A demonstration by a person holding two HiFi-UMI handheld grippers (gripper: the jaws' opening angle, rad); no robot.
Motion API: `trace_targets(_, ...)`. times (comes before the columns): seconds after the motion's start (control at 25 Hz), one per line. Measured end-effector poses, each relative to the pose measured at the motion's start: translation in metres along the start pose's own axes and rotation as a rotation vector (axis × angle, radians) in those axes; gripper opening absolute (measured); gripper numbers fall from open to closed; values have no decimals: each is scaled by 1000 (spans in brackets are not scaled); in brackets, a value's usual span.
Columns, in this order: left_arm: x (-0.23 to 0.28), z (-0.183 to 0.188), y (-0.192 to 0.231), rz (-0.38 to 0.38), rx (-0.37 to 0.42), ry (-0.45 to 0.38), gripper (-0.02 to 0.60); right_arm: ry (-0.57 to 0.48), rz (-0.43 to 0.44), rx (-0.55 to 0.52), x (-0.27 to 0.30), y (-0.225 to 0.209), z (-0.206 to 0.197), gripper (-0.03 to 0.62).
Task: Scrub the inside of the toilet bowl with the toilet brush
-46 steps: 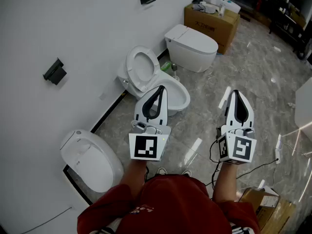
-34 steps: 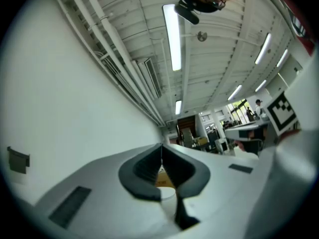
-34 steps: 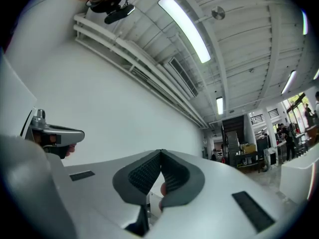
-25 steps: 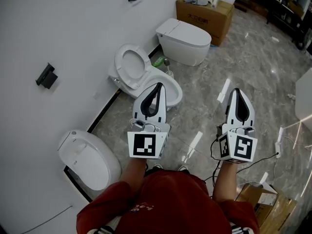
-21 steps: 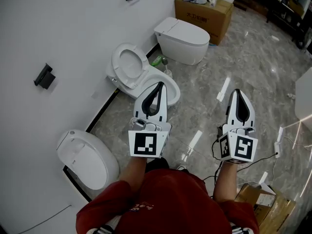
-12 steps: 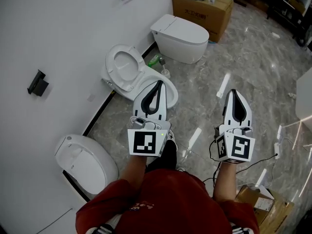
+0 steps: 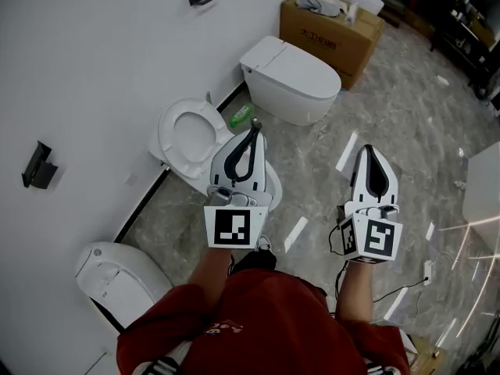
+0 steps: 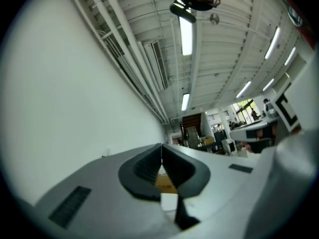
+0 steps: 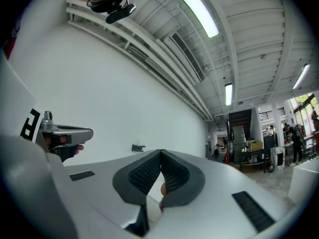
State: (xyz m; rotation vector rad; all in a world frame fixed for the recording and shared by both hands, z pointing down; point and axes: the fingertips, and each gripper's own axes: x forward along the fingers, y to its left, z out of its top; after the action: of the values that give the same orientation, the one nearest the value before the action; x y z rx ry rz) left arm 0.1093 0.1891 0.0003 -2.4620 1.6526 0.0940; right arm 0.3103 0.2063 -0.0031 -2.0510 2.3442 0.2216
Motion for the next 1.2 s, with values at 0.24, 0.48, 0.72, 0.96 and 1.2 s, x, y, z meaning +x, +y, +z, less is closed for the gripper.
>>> trace_targets(0.24, 51, -8, 65, 66, 53, -7, -2, -3, 91, 19, 98, 36, -8, 0)
trace_targets(0.48, 76, -30, 129, 198, 69, 32, -2, -5, 232, 48, 190, 82, -24, 0)
trace_targets(0.72, 111, -66, 193, 369, 73, 79, -2, 22, 394, 64, 294, 125, -59, 0)
trace_targets(0.96, 194, -120, 229, 479, 141, 124, -2, 139, 545, 129, 418, 138, -132, 0)
trace_targets(1.2, 270, -196, 259, 573, 105, 153, -2, 327, 641, 112, 508, 150, -243, 0)
